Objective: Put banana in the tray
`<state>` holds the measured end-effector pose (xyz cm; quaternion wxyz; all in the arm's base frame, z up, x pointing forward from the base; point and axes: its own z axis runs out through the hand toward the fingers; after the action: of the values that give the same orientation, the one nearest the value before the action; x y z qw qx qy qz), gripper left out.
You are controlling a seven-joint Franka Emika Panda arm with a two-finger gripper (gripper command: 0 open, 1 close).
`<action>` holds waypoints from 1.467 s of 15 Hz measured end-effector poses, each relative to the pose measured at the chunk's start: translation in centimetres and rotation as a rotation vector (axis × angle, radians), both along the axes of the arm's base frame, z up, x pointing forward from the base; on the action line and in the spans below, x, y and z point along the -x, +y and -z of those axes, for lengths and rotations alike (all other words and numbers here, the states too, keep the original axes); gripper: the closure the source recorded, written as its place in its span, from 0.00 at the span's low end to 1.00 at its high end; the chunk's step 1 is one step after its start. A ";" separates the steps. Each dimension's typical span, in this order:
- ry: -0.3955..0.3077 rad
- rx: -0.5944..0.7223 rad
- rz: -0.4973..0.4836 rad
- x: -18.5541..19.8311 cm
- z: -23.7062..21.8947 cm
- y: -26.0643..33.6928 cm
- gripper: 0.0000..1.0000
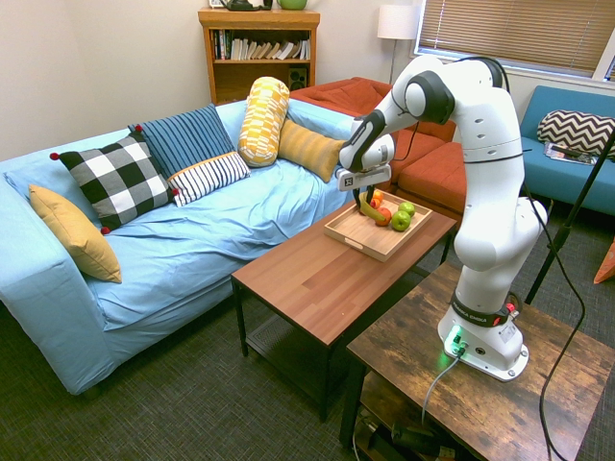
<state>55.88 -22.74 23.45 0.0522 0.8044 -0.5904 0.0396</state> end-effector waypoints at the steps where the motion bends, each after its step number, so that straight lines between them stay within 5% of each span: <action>1: 0.011 -0.002 0.002 -0.2 1.2 -1.0 1.00; 13: 0.099 -0.070 0.000 -4.2 12.6 -2.2 1.00; 14: 0.103 -0.073 -0.001 -4.2 13.0 -2.1 0.00; 22: 0.103 -0.080 -0.008 -3.9 12.9 -2.7 0.00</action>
<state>59.82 -25.47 10.54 0.0500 0.8092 -0.5849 -0.0253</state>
